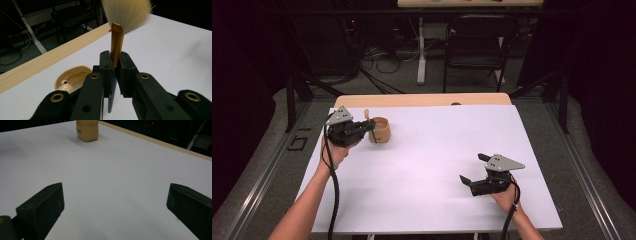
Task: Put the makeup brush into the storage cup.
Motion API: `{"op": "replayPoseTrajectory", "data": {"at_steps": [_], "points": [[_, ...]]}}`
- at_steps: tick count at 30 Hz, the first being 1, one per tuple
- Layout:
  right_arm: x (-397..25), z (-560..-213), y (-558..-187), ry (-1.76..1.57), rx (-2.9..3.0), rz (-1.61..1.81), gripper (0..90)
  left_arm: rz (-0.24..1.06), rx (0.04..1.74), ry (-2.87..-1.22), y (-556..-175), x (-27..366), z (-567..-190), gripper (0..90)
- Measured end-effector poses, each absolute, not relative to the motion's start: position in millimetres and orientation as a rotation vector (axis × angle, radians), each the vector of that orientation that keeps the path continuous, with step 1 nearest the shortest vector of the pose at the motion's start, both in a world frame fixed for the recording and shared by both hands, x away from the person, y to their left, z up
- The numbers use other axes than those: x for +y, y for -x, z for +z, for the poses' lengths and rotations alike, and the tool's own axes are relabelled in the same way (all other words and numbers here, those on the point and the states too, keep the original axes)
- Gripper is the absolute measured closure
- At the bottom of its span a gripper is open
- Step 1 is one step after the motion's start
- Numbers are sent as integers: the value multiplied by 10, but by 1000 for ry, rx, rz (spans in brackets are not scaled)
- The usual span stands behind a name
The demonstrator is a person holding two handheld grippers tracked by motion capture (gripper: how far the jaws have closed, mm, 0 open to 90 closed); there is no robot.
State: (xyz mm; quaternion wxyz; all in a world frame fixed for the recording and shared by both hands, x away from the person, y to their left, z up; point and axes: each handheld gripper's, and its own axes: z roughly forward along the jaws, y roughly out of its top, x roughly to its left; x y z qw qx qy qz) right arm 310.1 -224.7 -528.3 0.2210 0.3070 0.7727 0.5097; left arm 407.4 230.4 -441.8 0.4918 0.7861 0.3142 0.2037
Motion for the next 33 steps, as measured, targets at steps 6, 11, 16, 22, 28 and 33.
{"op": "replayPoseTrajectory", "data": {"at_steps": [6,11,16,22,28,33], "points": [[-2255,-5285,-3106,-844,2144,1415,0,491,767,-1897,-4120,2308,-4388,830],[-2270,-5280,-3106,-848,2133,1421,0,491,765,-1897,-4156,2288,-4348,830],[-2278,-5270,-3105,-844,2134,1427,0,499,757,-1901,-4179,2271,-4299,829],[-2294,-5263,-3105,-850,2128,1427,0,507,755,-1897,-4223,2259,-4240,830],[-2300,-5257,-3104,-844,2124,1430,0,522,747,-1906,-4256,2211,-4202,830],[-2306,-5253,-3100,-841,2114,1438,0,537,749,-1905,-4302,2197,-4168,830]]}}
